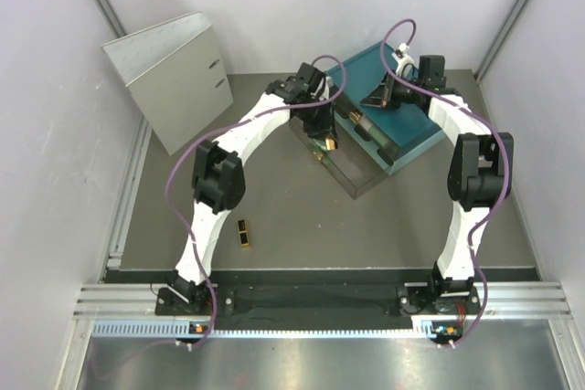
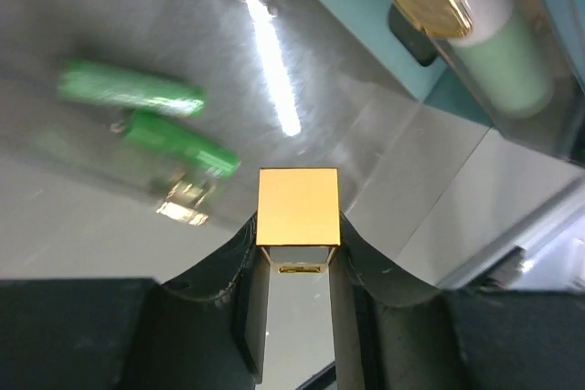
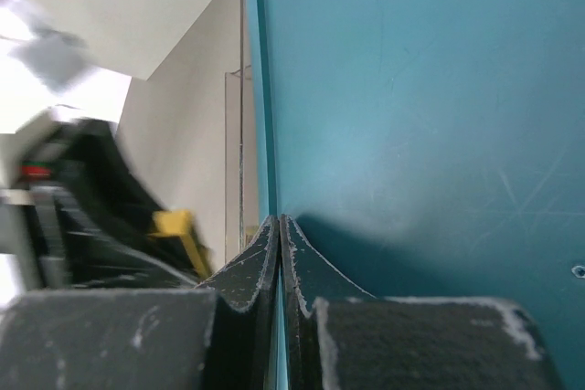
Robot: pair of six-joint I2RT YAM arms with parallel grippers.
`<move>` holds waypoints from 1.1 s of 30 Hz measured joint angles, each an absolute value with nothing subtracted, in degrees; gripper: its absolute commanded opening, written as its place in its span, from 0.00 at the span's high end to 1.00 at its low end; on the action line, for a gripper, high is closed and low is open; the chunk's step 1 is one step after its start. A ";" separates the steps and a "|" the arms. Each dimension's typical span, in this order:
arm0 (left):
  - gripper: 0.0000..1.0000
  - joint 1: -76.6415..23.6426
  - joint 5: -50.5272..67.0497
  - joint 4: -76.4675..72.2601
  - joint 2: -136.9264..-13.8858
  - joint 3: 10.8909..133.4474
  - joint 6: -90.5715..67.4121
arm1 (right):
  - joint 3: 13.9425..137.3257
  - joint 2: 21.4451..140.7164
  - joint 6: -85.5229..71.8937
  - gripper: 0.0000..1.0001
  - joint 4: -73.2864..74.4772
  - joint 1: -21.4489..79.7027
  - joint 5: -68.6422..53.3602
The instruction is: Organize the makeup
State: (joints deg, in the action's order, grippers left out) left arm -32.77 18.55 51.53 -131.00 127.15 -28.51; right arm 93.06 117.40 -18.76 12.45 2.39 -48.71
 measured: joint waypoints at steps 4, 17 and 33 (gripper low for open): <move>0.57 -32.77 23.97 47.37 -134.76 126.85 -32.12 | 93.06 117.40 -18.76 1.00 12.45 2.39 -48.71; 0.29 -32.53 26.59 41.52 -135.57 124.46 -35.94 | 93.08 117.43 -18.76 1.00 12.47 2.39 -48.73; 0.30 -28.21 9.91 52.12 -96.42 87.33 -31.68 | 93.08 117.43 -18.76 1.00 12.47 2.39 -48.73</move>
